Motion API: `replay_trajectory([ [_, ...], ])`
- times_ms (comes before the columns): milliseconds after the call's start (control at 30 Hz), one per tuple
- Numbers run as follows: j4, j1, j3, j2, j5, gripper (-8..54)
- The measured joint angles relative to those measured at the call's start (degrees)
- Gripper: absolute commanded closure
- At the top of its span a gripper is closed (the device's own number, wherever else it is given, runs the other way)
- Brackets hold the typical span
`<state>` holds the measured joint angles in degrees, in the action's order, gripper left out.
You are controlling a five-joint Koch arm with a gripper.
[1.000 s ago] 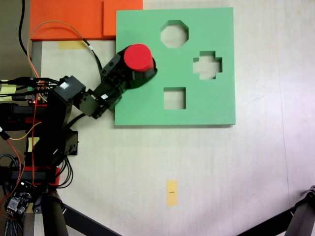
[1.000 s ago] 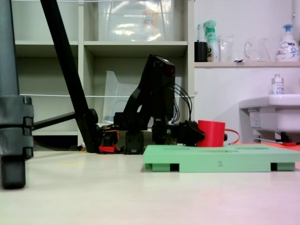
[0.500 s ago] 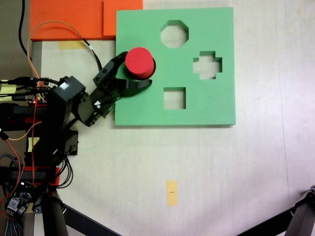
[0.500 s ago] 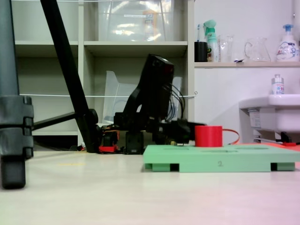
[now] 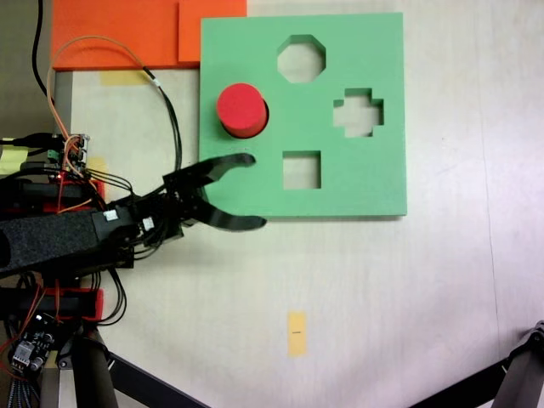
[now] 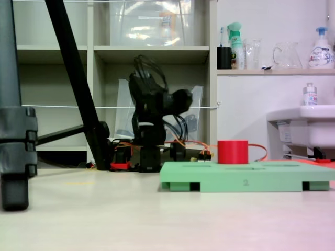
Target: Put the cylinder block into the corresponding hole
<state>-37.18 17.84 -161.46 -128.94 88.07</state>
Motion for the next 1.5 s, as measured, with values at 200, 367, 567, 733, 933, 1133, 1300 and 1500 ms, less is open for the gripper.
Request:
replay_trajectory([
  [200,5.10,-6.59,0.00,0.00,-24.52,5.4],
  [367,12.39,-10.37,-6.50,0.00,-59.68,8.3],
  [567,17.84,-12.57,-12.04,0.00,-79.37,8.5],
  [733,23.99,-14.15,-14.24,0.00,-83.32,8.5],
  [933,32.87,-17.58,-14.24,0.00,-87.54,8.5],
  [1133,34.98,-17.67,-14.24,0.00,-87.98,11.8],
  [1300,34.98,-17.67,-14.24,-0.09,-87.98,11.8],
  [1500,34.98,-17.67,-14.24,-0.09,-87.98,11.8],
])
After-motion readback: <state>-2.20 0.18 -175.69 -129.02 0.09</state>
